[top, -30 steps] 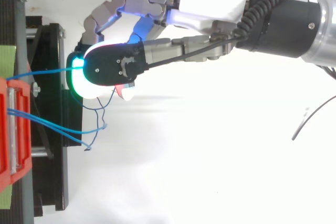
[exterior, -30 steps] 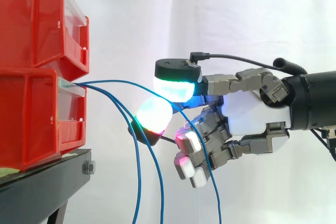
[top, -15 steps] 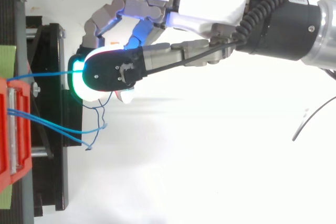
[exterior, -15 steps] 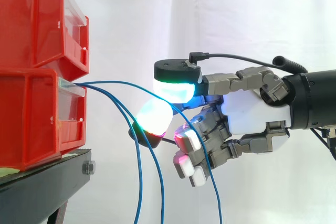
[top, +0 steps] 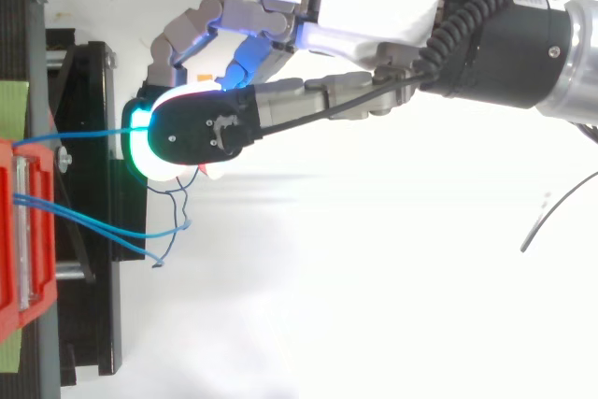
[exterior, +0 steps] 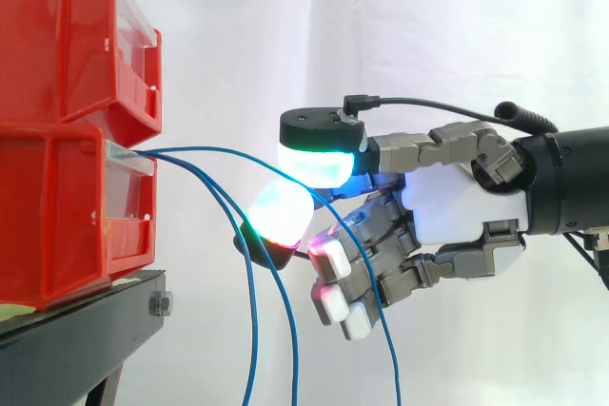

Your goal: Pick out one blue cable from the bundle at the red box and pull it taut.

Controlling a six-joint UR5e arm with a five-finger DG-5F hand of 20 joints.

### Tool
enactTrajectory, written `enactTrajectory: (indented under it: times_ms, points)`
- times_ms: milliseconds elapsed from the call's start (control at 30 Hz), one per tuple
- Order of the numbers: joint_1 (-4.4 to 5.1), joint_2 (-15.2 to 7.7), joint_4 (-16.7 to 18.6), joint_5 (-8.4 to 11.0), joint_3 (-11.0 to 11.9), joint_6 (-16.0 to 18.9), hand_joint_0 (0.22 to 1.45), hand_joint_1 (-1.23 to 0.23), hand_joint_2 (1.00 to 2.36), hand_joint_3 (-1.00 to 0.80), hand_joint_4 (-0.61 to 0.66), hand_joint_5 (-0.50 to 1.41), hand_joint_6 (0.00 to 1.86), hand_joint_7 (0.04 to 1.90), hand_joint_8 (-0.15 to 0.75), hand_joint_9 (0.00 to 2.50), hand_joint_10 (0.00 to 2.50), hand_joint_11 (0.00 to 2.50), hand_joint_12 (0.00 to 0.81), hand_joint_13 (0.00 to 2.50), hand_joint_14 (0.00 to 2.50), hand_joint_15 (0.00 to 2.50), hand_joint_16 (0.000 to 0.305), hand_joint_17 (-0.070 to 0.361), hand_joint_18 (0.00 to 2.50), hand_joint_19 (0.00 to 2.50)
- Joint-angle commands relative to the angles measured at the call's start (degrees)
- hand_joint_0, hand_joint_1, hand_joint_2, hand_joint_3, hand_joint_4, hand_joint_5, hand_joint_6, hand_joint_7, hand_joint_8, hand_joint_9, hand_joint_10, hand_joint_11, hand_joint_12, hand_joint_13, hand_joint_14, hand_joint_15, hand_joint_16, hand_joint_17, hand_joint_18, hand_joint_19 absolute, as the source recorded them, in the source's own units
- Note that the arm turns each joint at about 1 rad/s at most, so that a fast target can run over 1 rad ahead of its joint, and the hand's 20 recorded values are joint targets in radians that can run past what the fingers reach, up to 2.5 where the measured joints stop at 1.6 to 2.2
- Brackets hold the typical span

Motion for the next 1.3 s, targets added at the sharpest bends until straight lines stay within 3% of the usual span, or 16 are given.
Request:
enactTrajectory:
  times_ms: [0,1033,1233,1267]
  points:
    - [0.01,0.0,0.0,0.00,0.0,0.0,0.57,-0.60,1.02,-0.20,0.06,-0.17,0.88,0.81,0.243,0.94,0.03,0.87,0.346,0.86,0.03,0.76,0.054,0.120,0.64,0.76]
    - [0.01,-0.1,0.0,-0.35,0.0,0.1,0.58,-0.65,1.01,-0.29,0.07,-0.19,0.92,0.75,0.239,0.90,0.03,0.89,0.339,0.84,0.03,0.76,0.053,0.120,0.63,0.75]
    - [0.01,-0.1,0.0,-0.09,0.0,0.1,0.54,-0.62,1.01,-0.40,0.08,-0.19,0.92,0.72,0.243,0.91,0.03,0.88,0.345,0.85,0.03,0.76,0.055,0.124,0.64,0.75]
    - [0.01,0.0,0.0,-0.09,0.0,0.1,0.52,-0.58,1.00,-0.48,0.08,-0.19,0.91,0.71,0.248,0.91,0.03,0.89,0.351,0.85,0.02,0.75,0.056,0.126,0.65,0.74]
